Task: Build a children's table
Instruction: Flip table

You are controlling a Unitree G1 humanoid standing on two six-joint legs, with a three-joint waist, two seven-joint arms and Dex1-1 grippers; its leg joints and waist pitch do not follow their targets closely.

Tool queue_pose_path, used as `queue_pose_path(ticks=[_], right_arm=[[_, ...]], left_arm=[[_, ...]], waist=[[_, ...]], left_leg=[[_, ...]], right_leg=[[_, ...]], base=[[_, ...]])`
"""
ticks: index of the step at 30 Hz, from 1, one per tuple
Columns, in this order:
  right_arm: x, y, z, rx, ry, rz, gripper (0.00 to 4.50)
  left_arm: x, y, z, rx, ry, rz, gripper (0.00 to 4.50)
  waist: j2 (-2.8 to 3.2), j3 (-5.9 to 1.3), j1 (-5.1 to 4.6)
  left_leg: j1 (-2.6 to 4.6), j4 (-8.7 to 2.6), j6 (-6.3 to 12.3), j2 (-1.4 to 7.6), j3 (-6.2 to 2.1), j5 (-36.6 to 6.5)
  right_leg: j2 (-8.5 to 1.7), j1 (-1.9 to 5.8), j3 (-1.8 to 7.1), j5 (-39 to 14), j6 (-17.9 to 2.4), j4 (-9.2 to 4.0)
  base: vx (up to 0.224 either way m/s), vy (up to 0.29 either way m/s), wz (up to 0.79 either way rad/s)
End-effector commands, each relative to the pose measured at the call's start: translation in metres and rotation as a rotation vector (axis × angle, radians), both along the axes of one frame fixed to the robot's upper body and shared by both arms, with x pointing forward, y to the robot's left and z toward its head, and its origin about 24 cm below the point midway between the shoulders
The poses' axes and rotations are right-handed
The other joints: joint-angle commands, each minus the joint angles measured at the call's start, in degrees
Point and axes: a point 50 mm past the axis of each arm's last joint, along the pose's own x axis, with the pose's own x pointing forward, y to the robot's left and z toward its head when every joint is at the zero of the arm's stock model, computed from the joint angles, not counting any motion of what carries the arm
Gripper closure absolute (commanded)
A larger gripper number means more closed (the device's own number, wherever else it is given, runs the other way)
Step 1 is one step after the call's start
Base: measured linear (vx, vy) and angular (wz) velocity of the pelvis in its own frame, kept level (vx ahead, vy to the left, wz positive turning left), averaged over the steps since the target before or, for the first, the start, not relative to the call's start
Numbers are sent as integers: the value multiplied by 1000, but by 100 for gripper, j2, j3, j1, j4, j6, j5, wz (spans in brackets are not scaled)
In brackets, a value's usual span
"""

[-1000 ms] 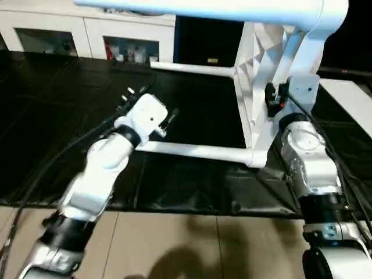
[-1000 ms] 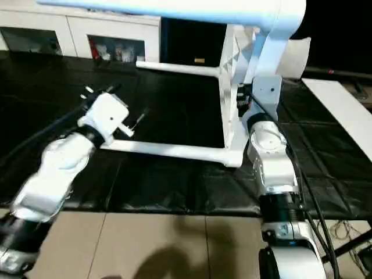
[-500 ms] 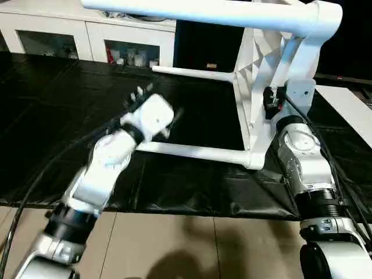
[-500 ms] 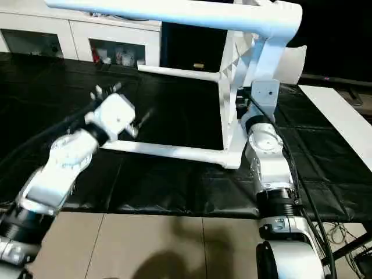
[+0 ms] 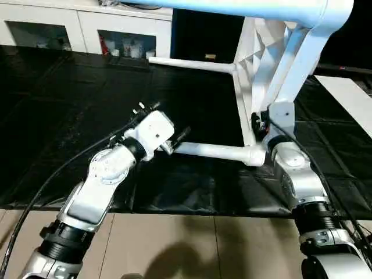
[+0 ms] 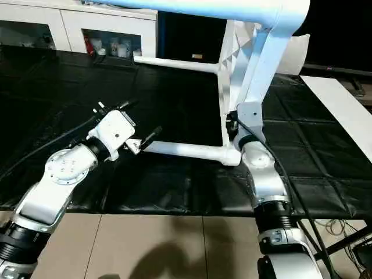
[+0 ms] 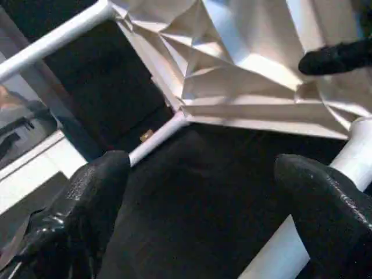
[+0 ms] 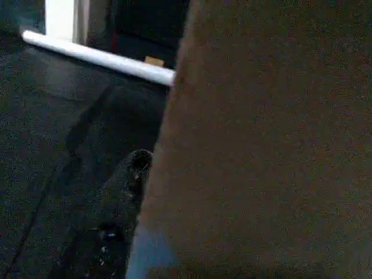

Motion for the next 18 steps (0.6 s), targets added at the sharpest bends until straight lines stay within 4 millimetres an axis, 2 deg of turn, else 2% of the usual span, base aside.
queue_pose_path(ticks=[1, 3, 4, 6, 9, 10, 12, 15, 17, 18], right_arm=[[2, -2, 1, -21, -2, -26, 151], [3, 0, 1, -13, 1, -18, 151], [3, 2, 1, 2, -6, -1, 180], [3, 4, 2, 8, -11, 2, 180], [4, 6, 2, 15, -12, 8, 180], [4, 6, 2, 11, -13, 12, 180], [5, 7, 3, -6, -17, 19, 180], [6, 6, 5, -29, -24, 20, 180], [6, 4, 7, -54, -28, 20, 180], [6, 3, 8, -65, -29, 22, 180]], left_arm=[[1, 1, 9, -10, -21, -2, 0], [5, 6, 15, -25, -57, 65, 0], [8, 9, 19, -28, -95, 103, 0], [10, 12, 26, 20, -188, 135, 0], [11, 14, 32, 193, -353, 145, 0], [14, 19, 38, 232, -451, 204, 0], [16, 26, 50, 260, -601, 303, 0], [16, 33, 64, 240, -699, 377, 0], [12, 34, 76, 242, -769, 362, 0], [6, 30, 84, 235, -829, 318, 0]], waist=[[67, -286, -5], [69, -288, -8], [63, -286, -14], [57, -286, -7], [57, -298, -8], [52, -294, -6], [66, -309, -8], [66, -321, -4], [55, -316, 7], [80, -313, 13]], left_leg=[[14, -421, -204, 180, -55, -1050], [22, -419, -215, 182, -58, -1098], [14, -420, -195, 182, -57, -1112], [14, -421, -159, 181, -69, -1123], [-2, -424, -148, 189, -86, -1008], [-4, -424, -139, 190, -87, -1007], [8, -410, -169, 192, -89, -972], [3, -393, -160, 187, -81, -813], [-6, -388, -144, 173, -75, -783], [2, -385, -143, 173, -76, -805]], right_leg=[[-481, 327, 365, -1114, -343, -441], [-480, 323, 367, -1135, -313, -443], [-480, 327, 368, -1162, -289, -452], [-474, 323, 363, -1246, -219, -466], [-481, 337, 363, -1133, -170, -432], [-470, 329, 358, -1125, -155, -445], [-482, 336, 363, -951, -218, -409], [-481, 344, 366, -640, -371, -368], [-487, 352, 364, -663, -411, -379], [-486, 340, 364, -705, -407, -385]], base=[[0, 0, 0], [0, 0, 0], [0, 0, 0], [0, 0, 0], [0, 0, 0], [0, 0, 0], [0, 0, 0], [0, 0, 0], [0, 0, 0], [0, 0, 0]])
